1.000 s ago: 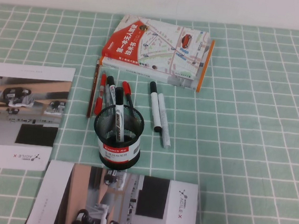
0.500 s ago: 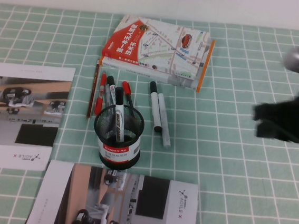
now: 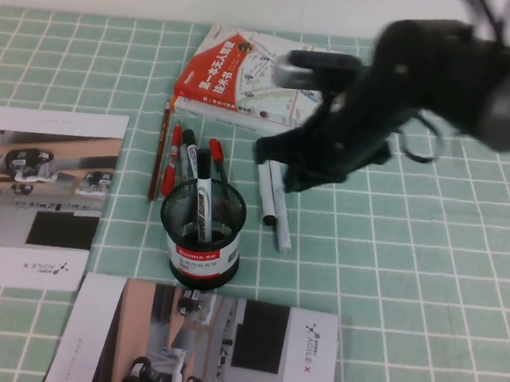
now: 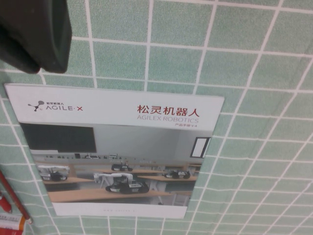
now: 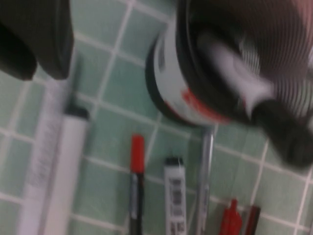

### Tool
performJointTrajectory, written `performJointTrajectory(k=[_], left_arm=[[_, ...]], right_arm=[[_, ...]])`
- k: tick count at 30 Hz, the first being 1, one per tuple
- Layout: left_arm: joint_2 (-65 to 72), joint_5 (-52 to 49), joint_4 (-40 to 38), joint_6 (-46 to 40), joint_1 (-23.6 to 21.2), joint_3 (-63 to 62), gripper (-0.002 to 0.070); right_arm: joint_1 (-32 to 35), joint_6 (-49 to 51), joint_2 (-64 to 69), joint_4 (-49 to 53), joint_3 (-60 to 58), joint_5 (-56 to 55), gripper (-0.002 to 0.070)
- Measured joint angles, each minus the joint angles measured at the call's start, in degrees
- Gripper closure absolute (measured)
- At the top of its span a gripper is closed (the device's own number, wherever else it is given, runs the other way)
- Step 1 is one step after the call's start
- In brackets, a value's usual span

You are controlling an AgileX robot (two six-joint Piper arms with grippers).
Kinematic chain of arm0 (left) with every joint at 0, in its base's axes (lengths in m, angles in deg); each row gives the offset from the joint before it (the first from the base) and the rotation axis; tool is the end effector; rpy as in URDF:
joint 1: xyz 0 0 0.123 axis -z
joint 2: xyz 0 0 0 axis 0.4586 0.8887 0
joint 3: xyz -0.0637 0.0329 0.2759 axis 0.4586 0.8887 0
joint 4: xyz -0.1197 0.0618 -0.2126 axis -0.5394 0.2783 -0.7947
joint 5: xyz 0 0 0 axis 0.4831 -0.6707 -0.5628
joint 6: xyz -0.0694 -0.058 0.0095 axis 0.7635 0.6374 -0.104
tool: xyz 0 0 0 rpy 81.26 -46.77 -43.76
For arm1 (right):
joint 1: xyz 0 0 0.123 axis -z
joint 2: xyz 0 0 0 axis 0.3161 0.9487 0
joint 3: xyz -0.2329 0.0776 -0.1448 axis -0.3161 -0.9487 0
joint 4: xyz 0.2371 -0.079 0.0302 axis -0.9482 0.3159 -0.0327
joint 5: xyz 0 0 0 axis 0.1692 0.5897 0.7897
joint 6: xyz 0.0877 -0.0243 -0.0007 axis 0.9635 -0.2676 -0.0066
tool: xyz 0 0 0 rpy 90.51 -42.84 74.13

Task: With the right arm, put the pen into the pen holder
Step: Pick up the pen on the table

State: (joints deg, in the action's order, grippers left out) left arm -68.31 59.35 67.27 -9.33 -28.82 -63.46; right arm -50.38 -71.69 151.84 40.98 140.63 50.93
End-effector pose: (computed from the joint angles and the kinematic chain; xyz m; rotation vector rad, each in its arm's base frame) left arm 0.0521 0.0010 0.1721 -0.0182 1.8765 0.0164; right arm 0.3651 0.2447 0.2671 -0.4428 2.7080 0.4615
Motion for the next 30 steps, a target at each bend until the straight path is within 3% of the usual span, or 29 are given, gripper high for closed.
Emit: performJointTrajectory(k=[6,9,15,26,30], left_arm=[[0.0,0.0,0.0,0.0,0.0,0.0,0.0679],[0.0,0.0,0.0,0.0,0.0,0.0,0.0679],[0.0,0.0,0.0,0.0,0.0,0.0,0.0679],[0.0,0.0,0.0,0.0,0.0,0.0,0.0679],[0.0,0.0,0.0,0.0,0.0,0.0,0.0679]], right_arm=[[-0.7,3.2,11.5,3.1,14.5,6.1,0.0502],[-0.7,5.2,16.1,5.8,20.3,9.0,0.0465],[-0.7,6.3,22.2,8.5,27.4,11.6,0.0453],[-0.7,6.4,25.6,10.0,28.7,12.7,0.0453],[-0.7,6.4,26.0,10.2,29.2,13.3,0.0497]])
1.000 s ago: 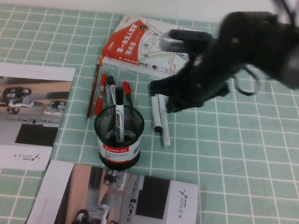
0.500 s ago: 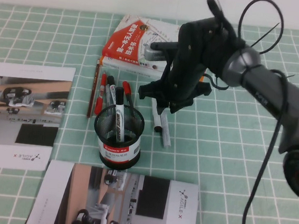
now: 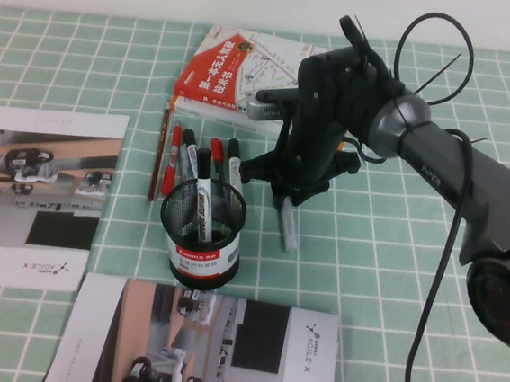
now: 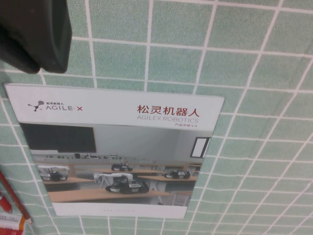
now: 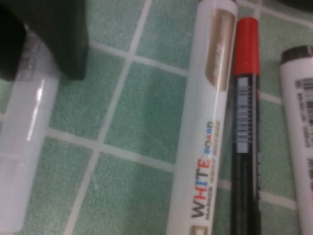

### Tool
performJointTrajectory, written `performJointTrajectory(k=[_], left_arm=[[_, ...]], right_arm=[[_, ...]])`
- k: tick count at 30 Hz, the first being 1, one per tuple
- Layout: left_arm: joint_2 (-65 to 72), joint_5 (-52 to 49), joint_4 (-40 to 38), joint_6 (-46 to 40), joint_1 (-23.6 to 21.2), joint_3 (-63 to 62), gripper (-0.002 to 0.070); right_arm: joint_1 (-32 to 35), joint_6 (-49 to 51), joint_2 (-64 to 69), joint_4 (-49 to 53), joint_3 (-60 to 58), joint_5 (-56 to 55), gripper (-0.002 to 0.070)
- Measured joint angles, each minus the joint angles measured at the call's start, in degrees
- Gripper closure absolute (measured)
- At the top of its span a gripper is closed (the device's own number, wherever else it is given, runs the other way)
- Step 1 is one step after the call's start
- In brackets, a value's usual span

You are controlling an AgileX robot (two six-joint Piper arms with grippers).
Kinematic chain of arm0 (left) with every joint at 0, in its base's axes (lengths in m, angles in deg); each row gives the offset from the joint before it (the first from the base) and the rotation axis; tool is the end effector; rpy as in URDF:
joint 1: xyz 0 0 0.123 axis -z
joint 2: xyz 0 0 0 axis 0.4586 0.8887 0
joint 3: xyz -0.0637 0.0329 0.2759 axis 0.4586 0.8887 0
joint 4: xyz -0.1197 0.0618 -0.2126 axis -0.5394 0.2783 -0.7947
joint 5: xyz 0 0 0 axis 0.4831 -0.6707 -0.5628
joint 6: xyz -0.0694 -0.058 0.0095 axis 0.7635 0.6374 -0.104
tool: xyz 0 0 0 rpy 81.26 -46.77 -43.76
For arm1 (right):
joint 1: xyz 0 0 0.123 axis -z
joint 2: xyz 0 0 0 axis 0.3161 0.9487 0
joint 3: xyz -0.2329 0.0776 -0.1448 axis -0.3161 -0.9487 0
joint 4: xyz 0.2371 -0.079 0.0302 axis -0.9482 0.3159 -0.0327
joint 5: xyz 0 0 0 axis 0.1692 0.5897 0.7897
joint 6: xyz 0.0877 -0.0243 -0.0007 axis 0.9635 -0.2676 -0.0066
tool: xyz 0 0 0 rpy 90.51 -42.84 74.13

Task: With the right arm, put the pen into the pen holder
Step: Pick up the pen on the table, then place the pen onto the pen holder

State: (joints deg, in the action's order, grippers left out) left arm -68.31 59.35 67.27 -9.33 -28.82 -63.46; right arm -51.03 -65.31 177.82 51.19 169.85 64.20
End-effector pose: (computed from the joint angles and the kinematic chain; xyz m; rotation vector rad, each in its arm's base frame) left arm 0.0521 0.0010 0.1721 -0.0182 1.8765 0.0164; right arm 0.4344 0.2795 0.1848 -0.4264 2.8554 0.1881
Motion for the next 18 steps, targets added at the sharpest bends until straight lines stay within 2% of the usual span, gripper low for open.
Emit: performJointTrajectory(k=[3,10,14,16,18], left_arm=[[0.0,0.0,0.0,0.0,0.0,0.0,0.0679],[0.0,0.0,0.0,0.0,0.0,0.0,0.0679],[0.0,0.0,0.0,0.0,0.0,0.0,0.0679],[0.0,0.0,0.0,0.0,0.0,0.0,0.0679],[0.0,0.0,0.0,0.0,0.0,0.0,0.0679]], right_arm=[[0.0,0.0,0.1,0.2,0.0,0.6,0.0563],[0.0,-0.2,-0.9,2.9,-0.5,1.6,0.0561],[0.0,-1.0,-6.7,5.7,-5.5,1.9,0.0561],[-0.3,-1.3,-12.9,6.0,-11.7,-2.6,0.0561],[-0.9,-1.4,-20.5,6.0,-20.2,-11.7,0.0561]])
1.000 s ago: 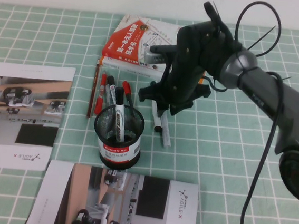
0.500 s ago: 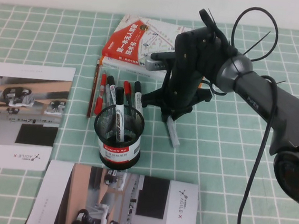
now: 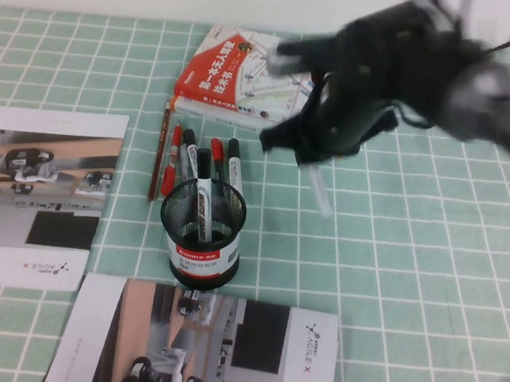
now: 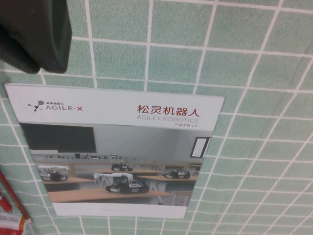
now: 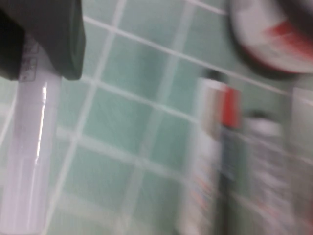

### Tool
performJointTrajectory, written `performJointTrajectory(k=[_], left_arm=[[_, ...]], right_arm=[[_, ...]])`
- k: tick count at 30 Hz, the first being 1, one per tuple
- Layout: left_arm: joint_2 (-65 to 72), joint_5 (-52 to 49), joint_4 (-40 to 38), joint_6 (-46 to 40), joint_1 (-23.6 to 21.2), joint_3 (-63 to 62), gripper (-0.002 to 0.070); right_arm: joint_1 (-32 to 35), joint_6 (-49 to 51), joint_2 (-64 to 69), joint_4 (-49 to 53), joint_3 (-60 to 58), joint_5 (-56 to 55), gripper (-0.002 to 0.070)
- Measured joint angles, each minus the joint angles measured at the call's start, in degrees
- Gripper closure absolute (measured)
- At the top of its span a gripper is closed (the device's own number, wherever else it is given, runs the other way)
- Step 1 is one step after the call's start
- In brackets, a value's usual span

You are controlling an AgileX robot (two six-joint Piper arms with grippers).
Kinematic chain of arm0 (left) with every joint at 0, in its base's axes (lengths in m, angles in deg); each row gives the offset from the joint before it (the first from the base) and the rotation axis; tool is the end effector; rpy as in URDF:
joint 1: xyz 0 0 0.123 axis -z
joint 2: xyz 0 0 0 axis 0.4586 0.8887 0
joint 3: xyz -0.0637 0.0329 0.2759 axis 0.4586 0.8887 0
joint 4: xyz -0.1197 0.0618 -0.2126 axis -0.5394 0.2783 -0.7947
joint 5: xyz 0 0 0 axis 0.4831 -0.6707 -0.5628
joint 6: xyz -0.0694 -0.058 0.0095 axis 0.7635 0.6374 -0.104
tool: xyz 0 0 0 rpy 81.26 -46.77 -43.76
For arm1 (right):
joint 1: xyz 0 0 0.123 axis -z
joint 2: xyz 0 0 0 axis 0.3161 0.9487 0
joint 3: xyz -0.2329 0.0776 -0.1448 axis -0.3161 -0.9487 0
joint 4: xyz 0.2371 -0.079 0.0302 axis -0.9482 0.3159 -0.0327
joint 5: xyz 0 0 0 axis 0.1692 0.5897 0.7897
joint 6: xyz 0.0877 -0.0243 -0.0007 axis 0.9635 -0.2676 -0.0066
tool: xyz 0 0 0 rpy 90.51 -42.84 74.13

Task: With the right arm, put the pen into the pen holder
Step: Place the pen onto the pen holder

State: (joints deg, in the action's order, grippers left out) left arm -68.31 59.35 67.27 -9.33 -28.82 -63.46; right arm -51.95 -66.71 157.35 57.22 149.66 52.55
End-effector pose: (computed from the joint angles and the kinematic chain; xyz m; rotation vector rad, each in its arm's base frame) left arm 0.0521 0.0010 0.1721 -0.0182 1.8765 0.0164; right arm 0.3914 0.2513 0.2675 -0.4912 2.6112 0.1630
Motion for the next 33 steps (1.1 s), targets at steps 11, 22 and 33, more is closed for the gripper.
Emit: performJointTrajectory(k=[11,22,33], left_arm=[[0.0,0.0,0.0,0.0,0.0,0.0,0.0679],[0.0,0.0,0.0,0.0,0.0,0.0,0.0679],[0.0,0.0,0.0,0.0,0.0,0.0,0.0679]], right_arm=[[-2.8,-0.1,-26.8,-1.2,-46.3,-65.6,0.0561],[-9.8,-0.1,-20.6,3.1,-55.4,-100.1,0.0561],[-10.8,-0.3,-12.4,3.2,-54.5,-103.1,0.0561]])
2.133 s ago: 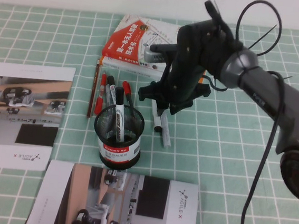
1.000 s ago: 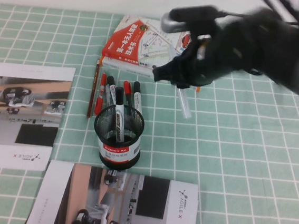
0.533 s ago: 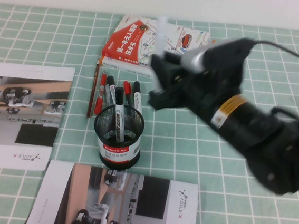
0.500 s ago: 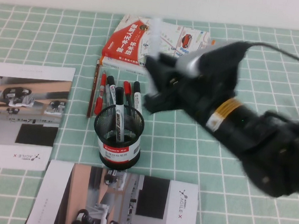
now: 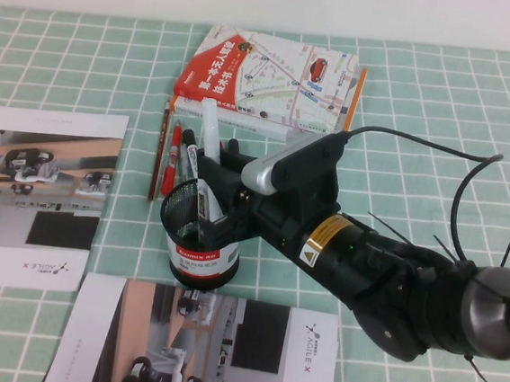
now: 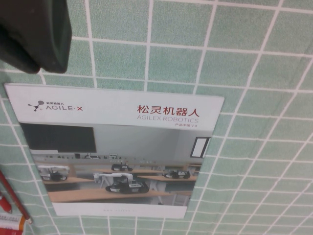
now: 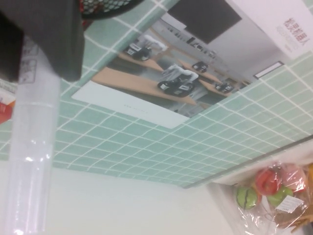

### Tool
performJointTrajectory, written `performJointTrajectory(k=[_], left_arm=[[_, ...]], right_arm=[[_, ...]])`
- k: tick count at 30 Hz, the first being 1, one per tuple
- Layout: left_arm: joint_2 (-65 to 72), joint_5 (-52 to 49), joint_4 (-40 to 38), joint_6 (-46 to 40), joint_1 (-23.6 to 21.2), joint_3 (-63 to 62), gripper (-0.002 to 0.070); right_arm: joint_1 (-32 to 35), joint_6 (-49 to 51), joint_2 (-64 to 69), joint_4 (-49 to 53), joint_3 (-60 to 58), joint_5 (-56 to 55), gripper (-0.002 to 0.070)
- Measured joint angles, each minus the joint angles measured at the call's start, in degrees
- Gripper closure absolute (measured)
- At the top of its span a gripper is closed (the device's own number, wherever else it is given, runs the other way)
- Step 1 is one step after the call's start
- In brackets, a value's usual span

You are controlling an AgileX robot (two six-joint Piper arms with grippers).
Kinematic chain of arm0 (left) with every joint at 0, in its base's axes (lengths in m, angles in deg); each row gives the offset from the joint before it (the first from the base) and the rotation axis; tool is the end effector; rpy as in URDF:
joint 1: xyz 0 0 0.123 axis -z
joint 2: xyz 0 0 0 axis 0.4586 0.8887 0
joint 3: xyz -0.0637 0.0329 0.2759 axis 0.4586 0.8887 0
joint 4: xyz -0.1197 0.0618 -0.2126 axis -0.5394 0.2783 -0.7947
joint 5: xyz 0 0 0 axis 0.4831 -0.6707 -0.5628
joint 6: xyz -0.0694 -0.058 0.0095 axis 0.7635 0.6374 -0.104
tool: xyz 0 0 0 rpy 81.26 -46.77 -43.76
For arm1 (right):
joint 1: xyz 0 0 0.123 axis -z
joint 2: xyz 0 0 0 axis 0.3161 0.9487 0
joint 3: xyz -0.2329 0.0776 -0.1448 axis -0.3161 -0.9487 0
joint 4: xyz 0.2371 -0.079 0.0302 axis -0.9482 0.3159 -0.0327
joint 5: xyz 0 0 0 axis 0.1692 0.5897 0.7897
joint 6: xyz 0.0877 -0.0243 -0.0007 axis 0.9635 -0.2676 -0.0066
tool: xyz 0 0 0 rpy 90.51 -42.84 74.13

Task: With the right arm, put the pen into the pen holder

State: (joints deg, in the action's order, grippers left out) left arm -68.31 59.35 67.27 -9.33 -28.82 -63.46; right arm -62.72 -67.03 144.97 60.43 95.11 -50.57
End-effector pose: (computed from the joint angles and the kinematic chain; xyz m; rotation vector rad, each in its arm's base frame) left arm 0.0521 0.0010 0.1721 -0.0182 1.8765 0.0164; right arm 0.2744 0.2809 0.2086 -0.5942 1.5418 0.7876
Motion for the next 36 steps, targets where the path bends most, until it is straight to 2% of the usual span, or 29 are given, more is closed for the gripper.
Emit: performJointTrajectory(k=[7,14,21,24,26,28,30,36], left_arm=[[0.0,0.0,0.0,0.0,0.0,0.0,0.0679],[0.0,0.0,0.0,0.0,0.0,0.0,0.0679],[0.0,0.0,0.0,0.0,0.0,0.0,0.0679],[0.0,0.0,0.0,0.0,0.0,0.0,0.0679],[0.0,0.0,0.0,0.0,0.0,0.0,0.0679],[0.0,0.0,0.0,0.0,0.0,0.0,0.0679],[0.0,0.0,0.0,0.0,0.0,0.0,0.0679],[0.0,0.0,0.0,0.0,0.0,0.0,0.0679]], right_arm=[[-0.1,-2.5,1.0,-1.3,0.2,-0.2,0.0552],[-0.2,-2.8,1.0,-2.7,0.3,0.2,0.0408],[-0.2,-2.8,-2.0,-3.8,0.3,5.3,0.0381],[-0.2,-2.8,-6.7,-3.1,0.3,12.5,0.0425],[-0.3,-2.8,-10.6,-2.5,0.3,20.2,0.049],[-0.3,-2.8,-15.6,-1.7,0.3,29.0,0.059],[-0.3,-2.8,-20.3,-1.6,0.3,36.1,0.065],[-0.3,-2.8,-35.7,-1.5,-5.0,47.8,0.0689]])
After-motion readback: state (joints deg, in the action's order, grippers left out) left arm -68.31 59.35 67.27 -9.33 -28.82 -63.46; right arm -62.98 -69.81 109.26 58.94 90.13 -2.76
